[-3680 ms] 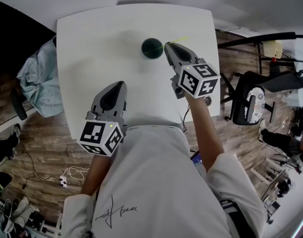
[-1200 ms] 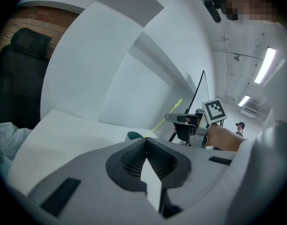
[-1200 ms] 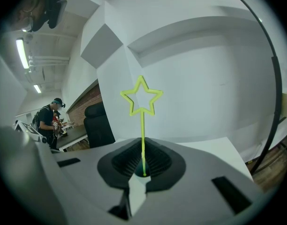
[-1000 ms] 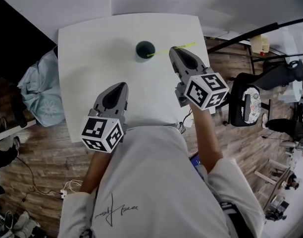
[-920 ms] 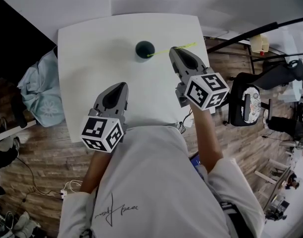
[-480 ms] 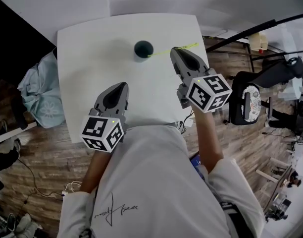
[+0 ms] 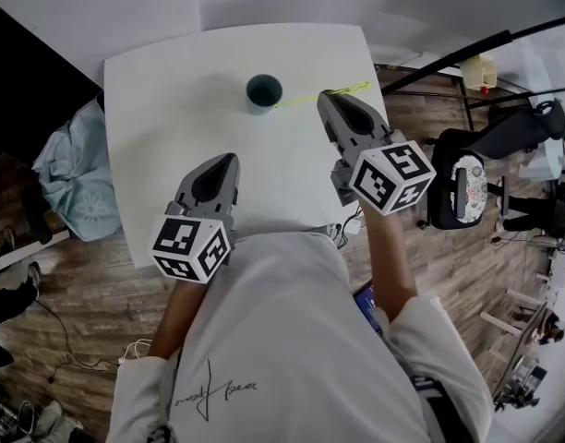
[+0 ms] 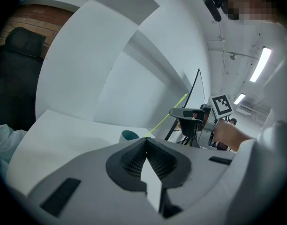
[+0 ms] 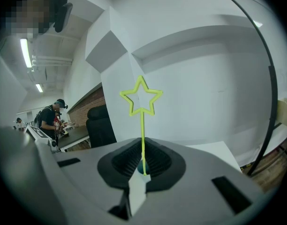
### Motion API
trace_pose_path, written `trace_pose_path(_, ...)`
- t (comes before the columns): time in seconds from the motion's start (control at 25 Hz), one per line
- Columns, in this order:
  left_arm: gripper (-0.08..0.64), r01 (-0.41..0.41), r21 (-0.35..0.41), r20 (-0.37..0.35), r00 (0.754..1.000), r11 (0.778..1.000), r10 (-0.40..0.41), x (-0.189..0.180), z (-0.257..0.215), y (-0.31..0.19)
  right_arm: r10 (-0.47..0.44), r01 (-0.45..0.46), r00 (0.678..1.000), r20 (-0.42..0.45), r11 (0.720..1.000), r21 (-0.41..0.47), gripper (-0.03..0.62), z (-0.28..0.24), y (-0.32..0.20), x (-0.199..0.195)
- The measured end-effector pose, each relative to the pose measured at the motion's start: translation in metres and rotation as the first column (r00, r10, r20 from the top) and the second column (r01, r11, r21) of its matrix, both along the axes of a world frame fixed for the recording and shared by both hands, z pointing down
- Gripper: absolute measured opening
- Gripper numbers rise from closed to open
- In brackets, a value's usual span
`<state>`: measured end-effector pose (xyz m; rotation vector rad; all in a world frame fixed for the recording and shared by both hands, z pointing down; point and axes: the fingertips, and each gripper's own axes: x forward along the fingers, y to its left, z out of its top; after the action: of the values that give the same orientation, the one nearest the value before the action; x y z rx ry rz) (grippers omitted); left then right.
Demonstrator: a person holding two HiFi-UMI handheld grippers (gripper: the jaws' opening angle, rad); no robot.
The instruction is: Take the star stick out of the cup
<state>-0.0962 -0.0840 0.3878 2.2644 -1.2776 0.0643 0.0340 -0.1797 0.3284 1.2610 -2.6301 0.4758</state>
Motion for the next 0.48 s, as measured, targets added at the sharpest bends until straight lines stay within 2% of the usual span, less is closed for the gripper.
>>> trace_pose_path(0.48,0.008,-0.008,-0.002,0.003,1.000,1.000,0.008,0.004,0.000,0.002,-0.001,0.001,1.000,-0.006,1.000,-0.023,0.025,0.010,0.012,0.007)
